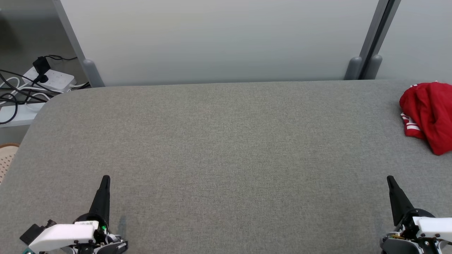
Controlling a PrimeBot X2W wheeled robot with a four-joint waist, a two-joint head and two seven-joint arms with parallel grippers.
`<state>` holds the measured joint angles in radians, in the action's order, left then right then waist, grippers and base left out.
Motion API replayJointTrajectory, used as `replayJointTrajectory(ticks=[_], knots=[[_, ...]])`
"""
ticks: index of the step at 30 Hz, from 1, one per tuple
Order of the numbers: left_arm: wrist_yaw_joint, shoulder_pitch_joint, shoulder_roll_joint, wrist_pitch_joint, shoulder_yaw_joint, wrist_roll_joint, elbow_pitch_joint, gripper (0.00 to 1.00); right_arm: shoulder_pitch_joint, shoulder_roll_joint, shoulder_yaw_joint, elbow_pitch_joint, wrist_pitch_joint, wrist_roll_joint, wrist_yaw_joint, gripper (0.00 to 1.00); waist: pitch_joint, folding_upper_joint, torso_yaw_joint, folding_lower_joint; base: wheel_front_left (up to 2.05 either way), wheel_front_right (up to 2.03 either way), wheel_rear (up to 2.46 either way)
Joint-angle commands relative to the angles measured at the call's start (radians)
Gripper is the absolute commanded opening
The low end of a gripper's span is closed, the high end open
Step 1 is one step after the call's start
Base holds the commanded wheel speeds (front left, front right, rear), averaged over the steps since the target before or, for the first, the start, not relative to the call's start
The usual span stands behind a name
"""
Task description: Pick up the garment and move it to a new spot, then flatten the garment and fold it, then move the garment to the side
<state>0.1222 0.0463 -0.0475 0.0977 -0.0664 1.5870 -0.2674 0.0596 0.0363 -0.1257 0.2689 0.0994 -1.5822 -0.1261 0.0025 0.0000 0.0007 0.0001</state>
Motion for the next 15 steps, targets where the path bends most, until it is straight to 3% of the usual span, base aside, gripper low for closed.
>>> replayJointTrajectory(ticks=[1,15], knots=[[0.008,0.061,-0.01,0.008,-0.037,0.03,0.022,0.0,0.048,0.016,0.014,-0.024,0.012,-0.028,-0.005,0.0,0.001,0.0,-0.001,0.0,0.0,0.0,0.0],[0.008,0.061,-0.009,0.009,-0.039,0.028,0.022,0.0,0.048,0.016,0.013,-0.024,0.013,-0.028,-0.005,0.0,0.001,0.0,-0.001,0.0,0.0,0.0,0.0]])
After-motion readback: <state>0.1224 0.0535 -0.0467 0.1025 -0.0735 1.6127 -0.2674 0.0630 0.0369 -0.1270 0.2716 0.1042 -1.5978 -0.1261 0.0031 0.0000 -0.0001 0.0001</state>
